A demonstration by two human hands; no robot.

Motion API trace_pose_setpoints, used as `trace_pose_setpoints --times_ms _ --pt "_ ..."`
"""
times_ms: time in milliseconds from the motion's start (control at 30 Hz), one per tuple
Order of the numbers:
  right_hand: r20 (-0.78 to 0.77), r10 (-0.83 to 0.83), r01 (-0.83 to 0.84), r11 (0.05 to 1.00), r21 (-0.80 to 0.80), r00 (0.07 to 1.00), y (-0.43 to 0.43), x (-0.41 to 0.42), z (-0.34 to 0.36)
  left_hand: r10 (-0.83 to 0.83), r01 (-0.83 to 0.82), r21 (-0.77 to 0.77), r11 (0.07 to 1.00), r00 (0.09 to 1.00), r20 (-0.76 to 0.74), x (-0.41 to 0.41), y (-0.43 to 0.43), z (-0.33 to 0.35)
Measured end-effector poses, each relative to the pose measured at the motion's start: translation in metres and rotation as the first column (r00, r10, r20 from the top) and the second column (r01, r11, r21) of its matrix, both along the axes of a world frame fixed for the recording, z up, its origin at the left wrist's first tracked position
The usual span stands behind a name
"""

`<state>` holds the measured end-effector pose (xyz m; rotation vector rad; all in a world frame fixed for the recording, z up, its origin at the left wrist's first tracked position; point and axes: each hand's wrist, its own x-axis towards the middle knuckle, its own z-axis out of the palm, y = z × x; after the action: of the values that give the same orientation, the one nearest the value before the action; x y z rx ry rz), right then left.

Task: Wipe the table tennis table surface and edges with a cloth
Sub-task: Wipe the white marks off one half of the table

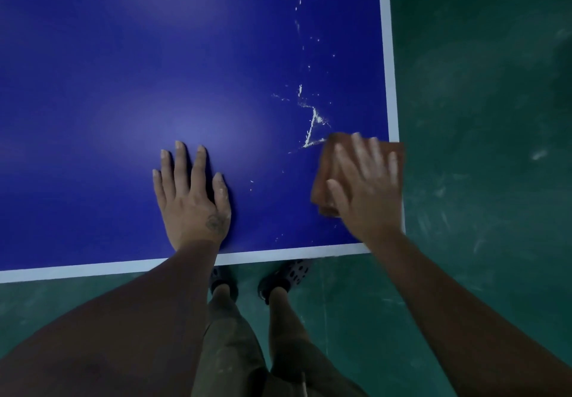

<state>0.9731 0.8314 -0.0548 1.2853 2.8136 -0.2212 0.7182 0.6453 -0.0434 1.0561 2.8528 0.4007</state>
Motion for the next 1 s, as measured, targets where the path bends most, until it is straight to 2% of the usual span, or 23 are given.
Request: trace_pose_setpoints --times_ms 100,167,300,500,567,667,767,900,1000 --pt "-0.026 -0.180 0.180 0.984 -0.004 0.983 -0.002 0.041 0.003 -0.001 0.001 -0.005 1.000 1.000 0.008 -0.001 -0.001 0.000" --pt "-0.035 -0.181 0.181 0.984 -0.005 0.983 -0.028 0.059 0.002 -0.002 0.002 -0.009 1.000 1.000 0.005 -0.001 -0.001 -0.001" --pt "-0.040 -0.068 0.066 0.997 -0.042 0.997 -0.045 0.071 0.005 0.001 -0.001 -0.005 1.000 1.000 -0.006 -0.001 -0.002 -0.004" --pt "-0.050 -0.267 0.266 0.964 -0.024 0.962 0.010 0.026 0.004 0.008 -0.008 0.008 1.000 1.000 -0.008 0.000 -0.002 -0.003" --pt "-0.043 -0.187 0.187 0.982 0.009 0.982 -0.013 0.035 0.001 0.003 -0.003 0.017 1.000 1.000 -0.009 0.001 -0.001 -0.002" --pt "-0.023 -0.058 0.058 0.998 -0.022 0.998 -0.059 0.064 0.001 0.004 -0.004 0.005 1.000 1.000 0.002 0.000 0.001 -0.002" --pt "-0.022 -0.028 0.028 0.999 -0.032 0.999 -0.044 0.063 0.003 0.005 -0.005 0.007 1.000 1.000 -0.001 0.000 -0.001 -0.003" --pt "-0.052 -0.214 0.214 0.977 -0.019 0.975 0.023 0.020 0.005 -0.003 0.003 0.020 1.000 1.000 -0.005 0.000 0.000 -0.004" --pt "-0.040 -0.286 0.286 0.958 0.009 0.958 0.014 0.014 0.003 -0.002 0.002 0.012 1.000 1.000 0.004 0.000 0.000 -0.003"
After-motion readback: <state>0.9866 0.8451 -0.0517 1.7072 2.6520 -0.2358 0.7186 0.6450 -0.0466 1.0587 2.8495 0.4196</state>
